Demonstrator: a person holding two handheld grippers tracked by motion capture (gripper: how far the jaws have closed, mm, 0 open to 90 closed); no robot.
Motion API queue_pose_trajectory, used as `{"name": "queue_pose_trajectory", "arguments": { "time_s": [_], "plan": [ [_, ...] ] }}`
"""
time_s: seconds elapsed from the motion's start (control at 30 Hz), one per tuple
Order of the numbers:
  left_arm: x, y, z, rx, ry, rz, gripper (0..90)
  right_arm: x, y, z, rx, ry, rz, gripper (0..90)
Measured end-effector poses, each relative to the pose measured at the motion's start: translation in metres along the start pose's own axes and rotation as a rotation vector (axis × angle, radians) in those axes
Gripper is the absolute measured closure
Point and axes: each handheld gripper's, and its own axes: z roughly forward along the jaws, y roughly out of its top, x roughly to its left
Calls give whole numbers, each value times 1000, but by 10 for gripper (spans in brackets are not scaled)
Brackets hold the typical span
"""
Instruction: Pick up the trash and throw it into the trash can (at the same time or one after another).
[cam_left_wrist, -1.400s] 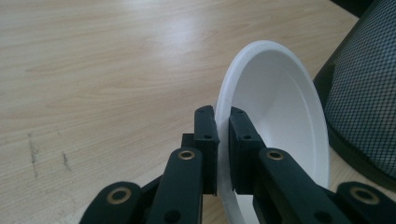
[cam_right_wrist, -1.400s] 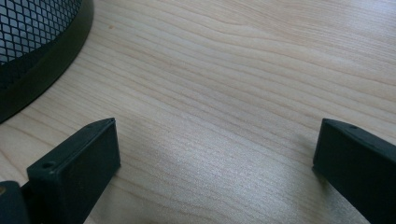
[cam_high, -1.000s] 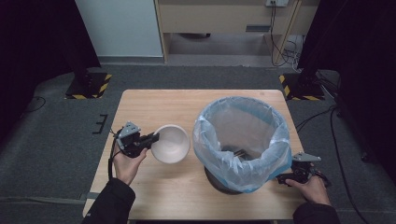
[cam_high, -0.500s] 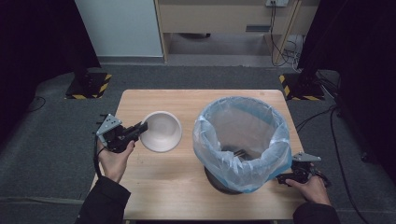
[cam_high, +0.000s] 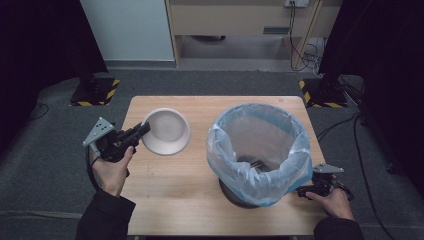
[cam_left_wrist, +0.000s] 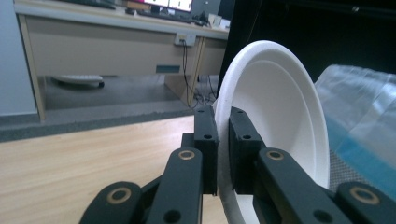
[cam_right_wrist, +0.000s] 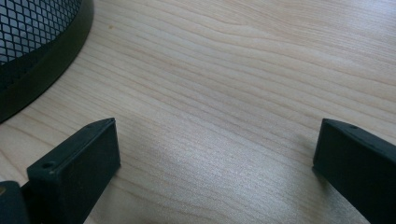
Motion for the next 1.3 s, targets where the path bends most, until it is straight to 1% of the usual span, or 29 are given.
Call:
{"name": "queue_pose_trajectory", "arguments": {
  "time_s": [0.07, 0.33, 0.6, 0.73, 0.77, 0.8, 0.93, 1.0, 1.13, 1.3],
  "plan": [
    [-1, 2, -1, -8, -1, 0, 835, 0, 0, 0, 0, 0, 0, 7],
    [-8, 18, -17, -89, -24, 5, 835, 0, 0, 0, 0, 0, 0, 7],
    [-23, 35, -30, -173, -53, 33, 835, 0, 0, 0, -3, -1, 0, 7],
    [-30, 44, -33, -209, -73, 39, 835, 0, 0, 0, -3, -2, 0, 7],
    [-34, 48, -32, -221, -83, 41, 835, 0, 0, 0, -1, 0, 0, 7],
    [-34, 48, -32, -221, -83, 41, 835, 0, 0, 0, -1, 0, 0, 7],
    [-40, 55, -30, -249, -103, 46, 835, 0, 0, 0, -1, -2, 1, 7],
    [-43, 61, -26, -273, -116, 41, 835, 0, 0, 0, 0, -2, 1, 7],
    [-47, 65, -22, -277, -125, 44, 835, 0, 0, 0, 0, -2, 1, 7],
    [-55, 70, -14, -285, -148, 45, 835, 0, 0, 0, 0, -2, 1, 7]
  ]
}}
